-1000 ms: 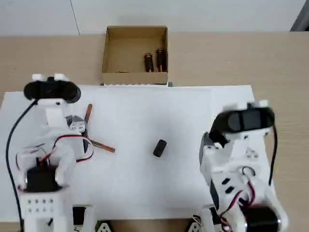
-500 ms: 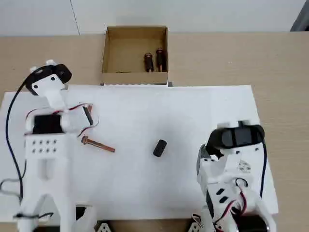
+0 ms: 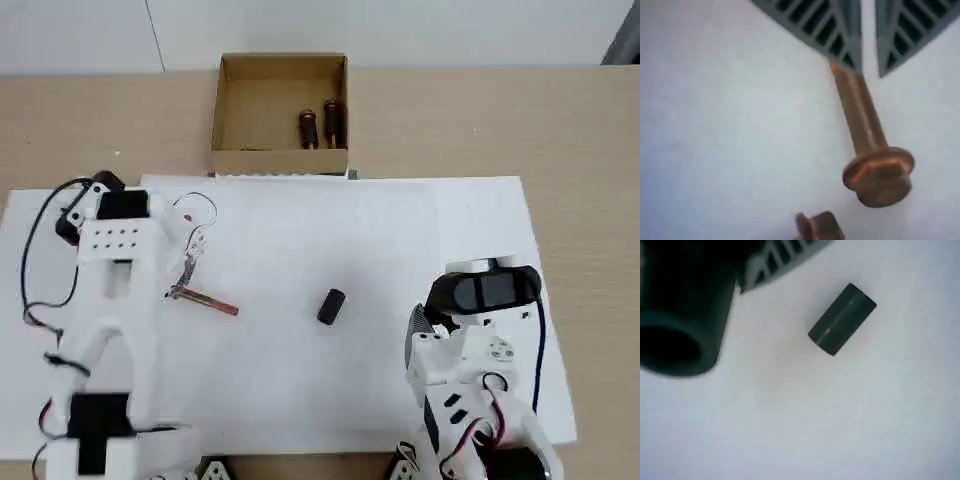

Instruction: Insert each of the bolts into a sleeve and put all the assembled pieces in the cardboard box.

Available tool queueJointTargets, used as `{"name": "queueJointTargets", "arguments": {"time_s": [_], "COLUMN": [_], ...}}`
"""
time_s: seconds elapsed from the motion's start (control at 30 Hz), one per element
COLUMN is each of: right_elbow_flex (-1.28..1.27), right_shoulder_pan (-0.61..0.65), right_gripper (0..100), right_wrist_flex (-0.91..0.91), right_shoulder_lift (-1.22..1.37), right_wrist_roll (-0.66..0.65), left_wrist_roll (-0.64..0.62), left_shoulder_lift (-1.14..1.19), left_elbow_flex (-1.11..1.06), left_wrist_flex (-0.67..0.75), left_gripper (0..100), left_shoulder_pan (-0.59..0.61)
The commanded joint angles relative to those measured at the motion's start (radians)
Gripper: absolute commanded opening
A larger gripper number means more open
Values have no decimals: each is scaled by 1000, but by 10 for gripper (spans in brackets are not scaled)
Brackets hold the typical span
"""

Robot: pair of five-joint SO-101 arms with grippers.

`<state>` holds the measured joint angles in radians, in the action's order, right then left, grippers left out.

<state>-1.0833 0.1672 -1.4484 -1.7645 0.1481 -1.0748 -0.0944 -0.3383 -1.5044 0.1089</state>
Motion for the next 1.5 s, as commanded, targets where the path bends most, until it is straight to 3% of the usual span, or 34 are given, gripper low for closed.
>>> {"name": "queueJointTargets", "arguments": {"time_s": [0.0, 0.13, 0.83, 1.0, 1.07, 1.27, 1.47], "right_elbow_flex": [5, 5, -2, -2, -2, 0, 48], "right_shoulder_pan": [-7, -7, -7, -7, -7, -7, -7], "right_gripper": [3, 3, 3, 3, 3, 3, 3], "right_wrist_flex": [33, 33, 87, 85, 85, 88, 88], "right_shoulder_lift": [5, 7, 13, 13, 13, 13, 12], "right_wrist_roll": [5, 5, 3, 3, 3, 3, 3], "left_wrist_roll": [-15, -15, -14, -15, -15, -12, -2], "left_shoulder_lift": [43, 86, 299, 316, 315, 313, 313], "left_elbow_flex": [65, 74, 73, 74, 76, 140, 338], "left_wrist_flex": [-6, -5, 61, 95, 101, 81, -68], "left_gripper": [71, 132, 128, 8, 11, 6, 6], "left_shoulder_pan": [-2, -2, 6, 6, 6, -2, -69]}}
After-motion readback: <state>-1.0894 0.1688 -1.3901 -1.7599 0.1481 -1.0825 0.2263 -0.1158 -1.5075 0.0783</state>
